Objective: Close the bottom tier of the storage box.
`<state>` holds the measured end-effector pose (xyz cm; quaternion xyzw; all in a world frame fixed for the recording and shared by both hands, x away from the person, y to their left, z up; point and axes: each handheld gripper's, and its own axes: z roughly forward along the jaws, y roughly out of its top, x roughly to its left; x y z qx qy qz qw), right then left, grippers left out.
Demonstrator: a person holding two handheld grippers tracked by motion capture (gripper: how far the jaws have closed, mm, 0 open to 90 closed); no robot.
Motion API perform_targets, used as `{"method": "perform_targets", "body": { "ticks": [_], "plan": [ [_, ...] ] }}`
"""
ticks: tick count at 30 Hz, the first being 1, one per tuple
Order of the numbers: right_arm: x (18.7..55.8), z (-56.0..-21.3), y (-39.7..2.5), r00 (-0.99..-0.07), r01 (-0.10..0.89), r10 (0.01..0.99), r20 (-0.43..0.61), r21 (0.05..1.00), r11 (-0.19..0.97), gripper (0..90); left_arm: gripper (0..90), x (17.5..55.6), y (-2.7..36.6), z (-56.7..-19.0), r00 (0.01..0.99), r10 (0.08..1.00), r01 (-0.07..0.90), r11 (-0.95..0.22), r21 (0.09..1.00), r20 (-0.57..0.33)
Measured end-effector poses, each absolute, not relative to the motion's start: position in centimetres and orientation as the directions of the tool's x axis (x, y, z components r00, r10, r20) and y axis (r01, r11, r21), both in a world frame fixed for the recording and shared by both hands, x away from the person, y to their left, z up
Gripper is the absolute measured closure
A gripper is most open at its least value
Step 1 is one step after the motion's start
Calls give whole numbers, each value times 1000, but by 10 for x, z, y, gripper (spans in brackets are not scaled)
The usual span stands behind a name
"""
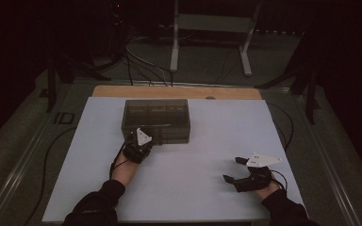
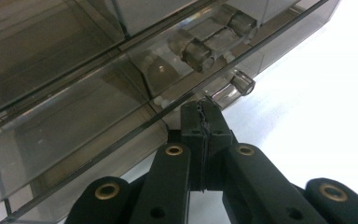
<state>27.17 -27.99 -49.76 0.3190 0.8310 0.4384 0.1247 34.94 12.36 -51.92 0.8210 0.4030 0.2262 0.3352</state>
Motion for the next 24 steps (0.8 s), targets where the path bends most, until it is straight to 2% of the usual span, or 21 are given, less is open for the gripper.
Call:
{"method": "perform_targets", "body": {
  "ticks": [24],
  "plan": [
    [272,-498,-280,-767,423,637,76,807,413,135,900,356,123,-519,580,805,496,-473,728,128]
  ]
}}
